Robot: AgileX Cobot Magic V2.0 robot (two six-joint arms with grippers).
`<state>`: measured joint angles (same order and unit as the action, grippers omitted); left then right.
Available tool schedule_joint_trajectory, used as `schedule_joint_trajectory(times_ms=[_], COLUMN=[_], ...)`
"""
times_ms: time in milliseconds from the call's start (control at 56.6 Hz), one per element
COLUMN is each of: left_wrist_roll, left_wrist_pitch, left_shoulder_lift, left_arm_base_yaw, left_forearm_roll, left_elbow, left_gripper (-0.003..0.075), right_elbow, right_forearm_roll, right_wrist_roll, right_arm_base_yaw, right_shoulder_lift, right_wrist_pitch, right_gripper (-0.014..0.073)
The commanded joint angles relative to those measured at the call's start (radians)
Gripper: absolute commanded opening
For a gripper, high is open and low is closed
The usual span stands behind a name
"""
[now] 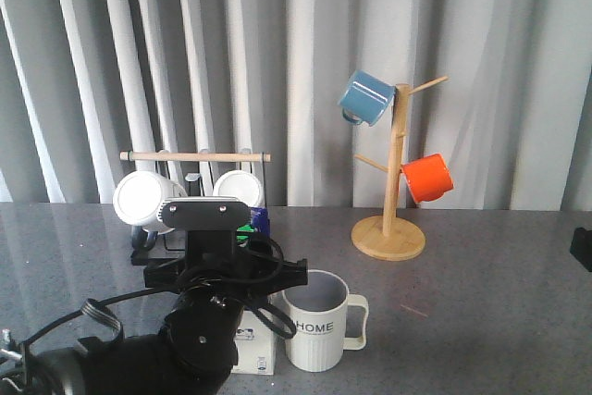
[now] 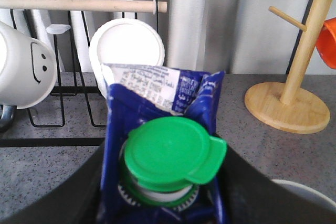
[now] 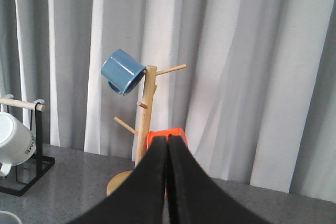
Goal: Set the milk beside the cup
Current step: 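Carry the milk carton with the left gripper beside the HOME mug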
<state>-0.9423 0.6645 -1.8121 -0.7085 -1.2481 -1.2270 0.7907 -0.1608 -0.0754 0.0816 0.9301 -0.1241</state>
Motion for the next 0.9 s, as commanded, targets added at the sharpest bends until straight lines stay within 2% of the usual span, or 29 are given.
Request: schedule_joint_trajectory(times_ms=[0, 247, 354, 460, 548, 707, 884], left_wrist_roll=[-0.004, -0.004, -0.004, -0.004, -0.005, -0.062, -0.095], left_wrist_pitch=[0.029, 0.03, 0.034, 0.048, 0.057, 0.077, 0.075], left_shoulder_lift=[0.035, 0.035, 0.035, 0.035, 0.035, 0.036, 0.084], left_arm_base_yaw=[-0.003, -0.003, -0.003, -0.003, -0.003, -0.003, -0.003], left_forearm_roll=[0.029, 0.029, 0.028, 0.028, 0.028, 0.028, 0.029], left_elbow=[-0.025, -0.025, -0.025, -0.025, -0.025, -0.025, -0.025], left_gripper=[-0.0006, -0.0001, 0.0039, 0.0163, 0.0327, 0.0737, 0.0727], right_elbow=[0.032, 0.032, 0.032, 0.032, 0.032, 0.032, 0.032], right_forearm_roll=[-0.008, -0.008, -0.008, -0.008, -0.008, -0.008, -0.008], right_wrist_roll=[0.007, 0.007, 0.007, 0.007, 0.007, 0.007, 0.007], right_arm_base_yaw=[-0.005, -0.005, -0.005, -0.005, -0.005, -0.005, -0.005], right_shoulder_lift=[-0.01, -0.01, -0.01, -0.01, -0.01, -0.01, -0.01], right_wrist_pitch=[-0.068, -0.068, -0.068, -0.068, -0.068, -0.069, -0.069], right_gripper=[-0.0008, -0.0008, -0.0008, -0.0008, -0.0008, -0.0008, -0.0008])
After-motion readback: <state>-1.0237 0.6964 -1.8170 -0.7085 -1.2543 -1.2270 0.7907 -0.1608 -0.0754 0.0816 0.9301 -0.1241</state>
